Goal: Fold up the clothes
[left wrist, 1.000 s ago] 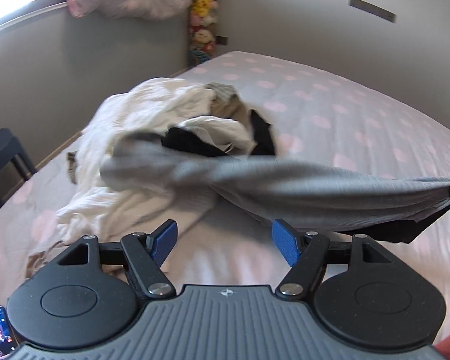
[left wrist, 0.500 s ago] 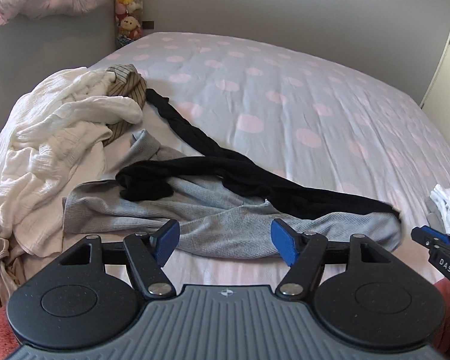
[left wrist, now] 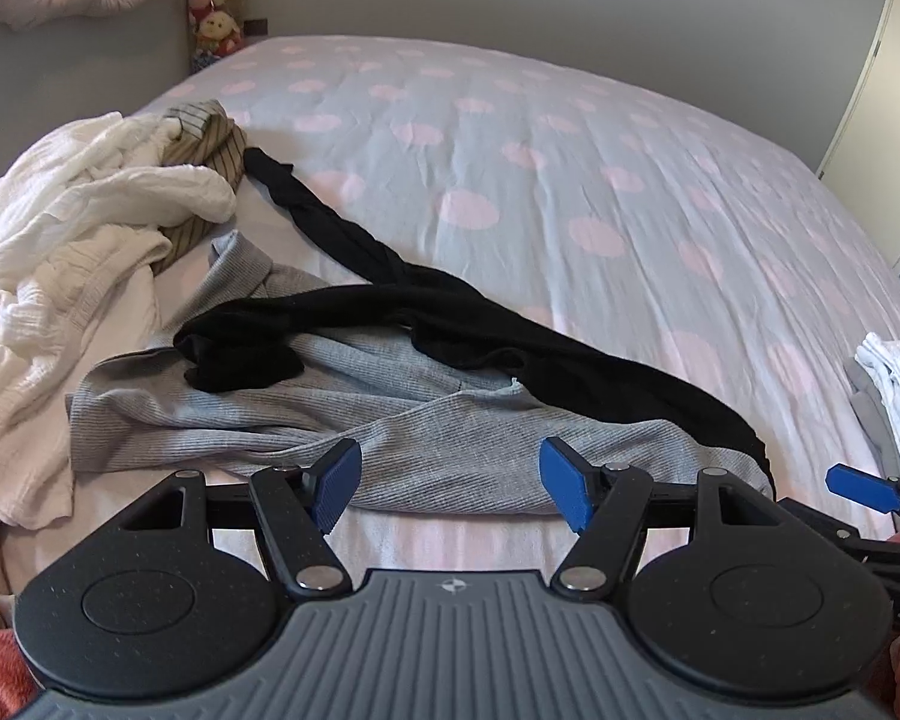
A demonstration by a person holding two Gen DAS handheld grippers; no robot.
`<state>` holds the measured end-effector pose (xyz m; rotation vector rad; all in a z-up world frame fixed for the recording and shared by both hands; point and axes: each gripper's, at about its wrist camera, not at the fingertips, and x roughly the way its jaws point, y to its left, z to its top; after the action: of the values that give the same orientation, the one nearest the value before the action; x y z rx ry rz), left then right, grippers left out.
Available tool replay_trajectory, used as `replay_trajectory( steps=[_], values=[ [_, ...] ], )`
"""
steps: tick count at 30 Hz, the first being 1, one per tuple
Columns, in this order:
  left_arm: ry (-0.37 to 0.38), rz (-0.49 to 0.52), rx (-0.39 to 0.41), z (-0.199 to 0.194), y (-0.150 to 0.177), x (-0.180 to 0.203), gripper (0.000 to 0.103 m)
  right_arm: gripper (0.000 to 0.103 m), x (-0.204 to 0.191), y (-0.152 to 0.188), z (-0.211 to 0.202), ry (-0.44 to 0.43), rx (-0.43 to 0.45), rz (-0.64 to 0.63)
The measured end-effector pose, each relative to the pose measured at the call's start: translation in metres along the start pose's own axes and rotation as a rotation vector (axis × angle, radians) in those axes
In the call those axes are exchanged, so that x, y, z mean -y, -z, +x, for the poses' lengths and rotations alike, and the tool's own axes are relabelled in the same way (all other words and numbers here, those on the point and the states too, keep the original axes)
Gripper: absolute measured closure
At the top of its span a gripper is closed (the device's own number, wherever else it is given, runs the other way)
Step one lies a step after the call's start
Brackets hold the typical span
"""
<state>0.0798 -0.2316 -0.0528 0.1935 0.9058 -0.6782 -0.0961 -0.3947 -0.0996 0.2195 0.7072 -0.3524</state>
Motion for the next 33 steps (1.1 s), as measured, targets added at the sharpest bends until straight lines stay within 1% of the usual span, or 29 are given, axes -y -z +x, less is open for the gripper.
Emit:
replay_trajectory(
  steps=[2, 4, 6, 9, 13, 14, 16, 17, 18, 20, 23, 25, 26, 27, 28, 29, 30, 33],
  values=[
    [-0.003, 0.017, -0.021, 0.009, -0.002, 0.001, 0.038, 0.024, -0.002, -0.003, 0.007, -0.012, -0.012, -0.019],
    [-0.008, 0.031, -0.043, 0.019, -0.004, 0.001, 0.038, 0.023, -0.004, -0.008, 0.014, -0.026, -0.021, -0.049],
    [-0.011, 0.036, -0.063, 0.03, -0.007, 0.0, 0.038, 0.018, -0.006, -0.014, 0.023, -0.043, -0.038, -0.101],
    [0.002, 0.049, -0.097, 0.046, -0.014, 0.0, 0.038, 0.017, -0.005, -0.022, 0.038, -0.039, -0.067, -0.172],
    [0.005, 0.1, -0.123, 0.069, -0.026, 0.006, 0.038, 0.018, 0.015, -0.035, 0.062, -0.038, -0.14, -0.158],
    [0.008, 0.109, -0.126, 0.075, -0.029, 0.008, 0.038, 0.019, 0.02, -0.039, 0.067, -0.024, -0.15, -0.156],
    [0.021, 0.12, -0.131, 0.086, -0.036, 0.01, 0.038, 0.025, 0.029, -0.046, 0.077, -0.016, -0.166, -0.152],
    [0.026, 0.126, -0.132, 0.091, -0.039, 0.012, 0.038, 0.036, 0.033, -0.049, 0.082, -0.019, -0.174, -0.149],
    [0.027, 0.134, -0.133, 0.097, -0.043, 0.015, 0.038, 0.043, 0.036, -0.052, 0.087, -0.021, -0.181, -0.148],
    [0.024, 0.158, -0.134, 0.108, -0.048, 0.02, 0.038, 0.044, 0.039, -0.055, 0.098, -0.019, -0.187, -0.158],
    [0.03, 0.177, -0.143, 0.119, -0.055, 0.026, 0.038, 0.044, 0.04, -0.056, 0.118, -0.065, -0.208, -0.16],
    [0.035, 0.178, -0.151, 0.124, -0.058, 0.028, 0.038, 0.048, 0.038, -0.056, 0.13, -0.093, -0.226, -0.163],
    [0.038, 0.179, -0.153, 0.125, -0.059, 0.028, 0.038, 0.066, 0.038, -0.055, 0.135, -0.1, -0.228, -0.163],
    [0.04, 0.18, -0.156, 0.125, -0.06, 0.028, 0.038, 0.089, 0.037, -0.055, 0.138, -0.113, -0.234, -0.16],
    [0.042, 0.181, -0.159, 0.125, -0.061, 0.028, 0.038, 0.094, 0.037, -0.054, 0.141, -0.127, -0.238, -0.155],
    [0.042, 0.185, -0.158, 0.124, -0.063, 0.028, 0.038, 0.095, 0.038, -0.054, 0.139, -0.148, -0.237, -0.145],
    [0.042, 0.192, -0.156, 0.122, -0.064, 0.028, 0.038, 0.1, 0.037, -0.054, 0.134, -0.175, -0.239, -0.142],
    [0.046, 0.219, -0.152, 0.114, -0.065, 0.031, 0.038, 0.1, 0.035, -0.054, 0.117, -0.254, -0.245, -0.133]
  ],
)
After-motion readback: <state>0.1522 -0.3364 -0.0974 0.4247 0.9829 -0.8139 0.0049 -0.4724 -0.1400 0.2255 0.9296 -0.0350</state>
